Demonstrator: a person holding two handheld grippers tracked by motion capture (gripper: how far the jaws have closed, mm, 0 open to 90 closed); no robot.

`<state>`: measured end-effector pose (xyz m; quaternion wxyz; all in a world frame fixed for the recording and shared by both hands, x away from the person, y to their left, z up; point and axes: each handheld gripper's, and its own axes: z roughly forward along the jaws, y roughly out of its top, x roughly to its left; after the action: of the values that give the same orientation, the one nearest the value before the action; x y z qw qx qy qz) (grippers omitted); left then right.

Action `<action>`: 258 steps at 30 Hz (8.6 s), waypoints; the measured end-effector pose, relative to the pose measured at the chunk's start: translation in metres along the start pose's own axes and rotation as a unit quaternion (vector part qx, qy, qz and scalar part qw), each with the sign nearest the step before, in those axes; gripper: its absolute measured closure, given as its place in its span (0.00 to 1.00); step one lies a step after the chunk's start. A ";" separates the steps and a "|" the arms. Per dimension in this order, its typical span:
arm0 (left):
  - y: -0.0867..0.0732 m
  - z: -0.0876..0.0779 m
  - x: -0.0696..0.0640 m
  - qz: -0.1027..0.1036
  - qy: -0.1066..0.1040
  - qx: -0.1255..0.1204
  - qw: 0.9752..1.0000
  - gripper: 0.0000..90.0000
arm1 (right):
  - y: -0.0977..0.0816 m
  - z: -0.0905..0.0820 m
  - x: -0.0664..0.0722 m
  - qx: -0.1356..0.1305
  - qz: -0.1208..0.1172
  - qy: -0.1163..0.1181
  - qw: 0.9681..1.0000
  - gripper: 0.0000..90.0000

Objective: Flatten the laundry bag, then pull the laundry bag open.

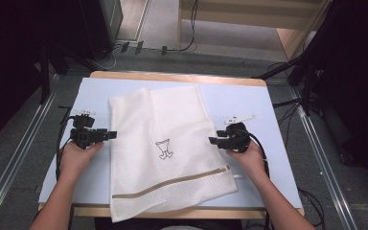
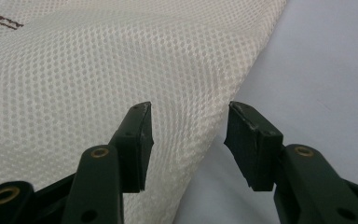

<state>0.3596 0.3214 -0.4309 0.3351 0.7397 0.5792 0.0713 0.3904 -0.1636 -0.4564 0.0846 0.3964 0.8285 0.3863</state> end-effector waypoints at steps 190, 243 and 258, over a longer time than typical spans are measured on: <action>0.038 0.086 -0.200 0.212 -0.184 0.043 0.959 0.68 | -0.043 -0.019 0.011 0.041 0.010 0.041 0.998 1.00; 0.024 0.124 -0.209 0.190 -0.224 0.137 0.946 0.99 | -0.045 -0.019 0.012 0.035 -0.008 0.036 0.999 1.00; 0.013 0.055 -0.119 0.161 -0.207 0.117 0.958 0.99 | -0.047 -0.019 0.008 0.029 -0.009 0.052 0.998 1.00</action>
<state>0.3591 0.1892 -0.4324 0.3427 0.8556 0.3753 -0.0986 0.3491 -0.1864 -0.4753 0.0338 0.3704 0.8462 0.3817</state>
